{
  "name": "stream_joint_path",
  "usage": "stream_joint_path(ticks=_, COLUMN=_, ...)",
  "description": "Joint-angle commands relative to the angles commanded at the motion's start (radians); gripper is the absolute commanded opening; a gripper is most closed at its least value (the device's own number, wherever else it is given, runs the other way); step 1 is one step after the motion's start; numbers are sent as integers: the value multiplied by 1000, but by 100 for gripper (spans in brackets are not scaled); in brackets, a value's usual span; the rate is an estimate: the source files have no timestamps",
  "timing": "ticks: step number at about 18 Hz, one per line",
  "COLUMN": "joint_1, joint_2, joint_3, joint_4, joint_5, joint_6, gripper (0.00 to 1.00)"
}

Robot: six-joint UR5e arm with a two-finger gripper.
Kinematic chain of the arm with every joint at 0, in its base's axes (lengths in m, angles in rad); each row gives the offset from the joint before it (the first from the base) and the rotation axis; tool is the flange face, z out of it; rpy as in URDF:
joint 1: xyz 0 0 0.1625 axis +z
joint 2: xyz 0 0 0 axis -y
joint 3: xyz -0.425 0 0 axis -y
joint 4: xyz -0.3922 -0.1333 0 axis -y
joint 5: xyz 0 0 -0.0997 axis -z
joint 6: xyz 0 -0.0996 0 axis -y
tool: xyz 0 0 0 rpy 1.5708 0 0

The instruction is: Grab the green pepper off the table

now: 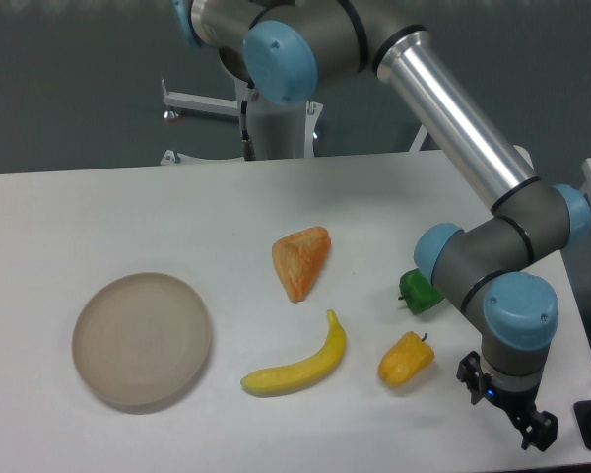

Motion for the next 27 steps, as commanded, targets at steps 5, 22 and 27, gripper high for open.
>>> stream_joint_path(ticks=5, joint_1=-2, joint_2=17, joint_3=-14, joint_4=-2, joint_5=-2, joint_6=-3, gripper=100)
stream_joint_path(ticks=22, joint_1=-2, joint_2=296, joint_3=-391, joint_4=-107, joint_5=3, joint_6=3, gripper=100)
stream_joint_path(ticks=27, joint_1=26, joint_2=402, joint_3=-541, joint_4=-114, joint_5=-3, joint_6=98, gripper=100)
